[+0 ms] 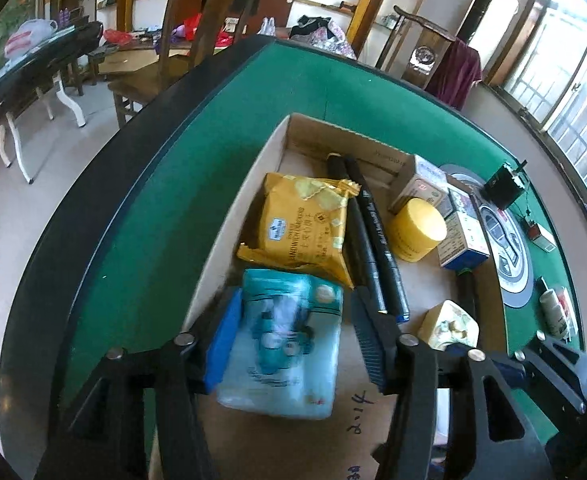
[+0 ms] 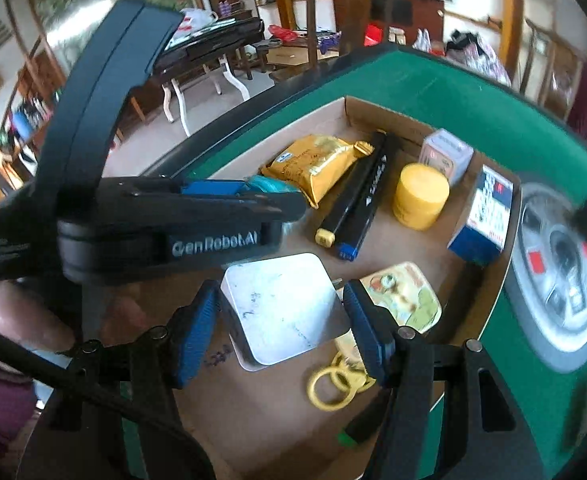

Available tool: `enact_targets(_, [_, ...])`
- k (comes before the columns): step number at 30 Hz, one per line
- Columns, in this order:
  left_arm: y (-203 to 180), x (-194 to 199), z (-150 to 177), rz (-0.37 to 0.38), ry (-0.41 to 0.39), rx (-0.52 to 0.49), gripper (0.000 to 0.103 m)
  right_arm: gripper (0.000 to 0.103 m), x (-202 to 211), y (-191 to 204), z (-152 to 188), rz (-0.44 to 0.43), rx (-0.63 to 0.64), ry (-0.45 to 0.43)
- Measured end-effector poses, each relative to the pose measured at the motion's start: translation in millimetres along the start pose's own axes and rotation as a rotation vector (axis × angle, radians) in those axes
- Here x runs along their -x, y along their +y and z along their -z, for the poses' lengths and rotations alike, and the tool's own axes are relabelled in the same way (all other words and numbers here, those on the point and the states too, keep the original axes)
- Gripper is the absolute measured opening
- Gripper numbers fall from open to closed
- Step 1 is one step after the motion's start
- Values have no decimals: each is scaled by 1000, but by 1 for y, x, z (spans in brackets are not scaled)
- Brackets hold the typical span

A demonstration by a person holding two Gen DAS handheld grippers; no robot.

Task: Organize objects
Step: 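Carry tissue pack and charger into the tray and open both tools, then move both open tools back toward the loose bottles on the table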

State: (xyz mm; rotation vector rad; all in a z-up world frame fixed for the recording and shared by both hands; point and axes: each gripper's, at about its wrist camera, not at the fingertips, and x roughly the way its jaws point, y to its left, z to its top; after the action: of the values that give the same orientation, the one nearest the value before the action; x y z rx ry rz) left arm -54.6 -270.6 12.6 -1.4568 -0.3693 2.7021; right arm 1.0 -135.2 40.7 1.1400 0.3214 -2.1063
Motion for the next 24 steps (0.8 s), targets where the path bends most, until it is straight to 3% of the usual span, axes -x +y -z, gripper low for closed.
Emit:
enact_targets(3, [-3,1,1,-10,-8,-11,53,63,-5,3,-5,46,52,14])
enact_targets(8, [13,13,3,112,-48,104,53,62,-21,7,-6,145,118,33])
enact_targets(13, [23,41,9,156,-131,152,53,59,-23,7,-14,194,138,23])
enact_targets(17, [27,61,10,184,-180,173,55,61,-8,2,-18,157,110,36])
enact_targets(20, [30,71,11,212,-207,205,60,61,10,-13,-22,96,8,-1])
enact_targets(24, [25,86,15,190,-226,193,60,62,43,-35,-18,47,-110,-46])
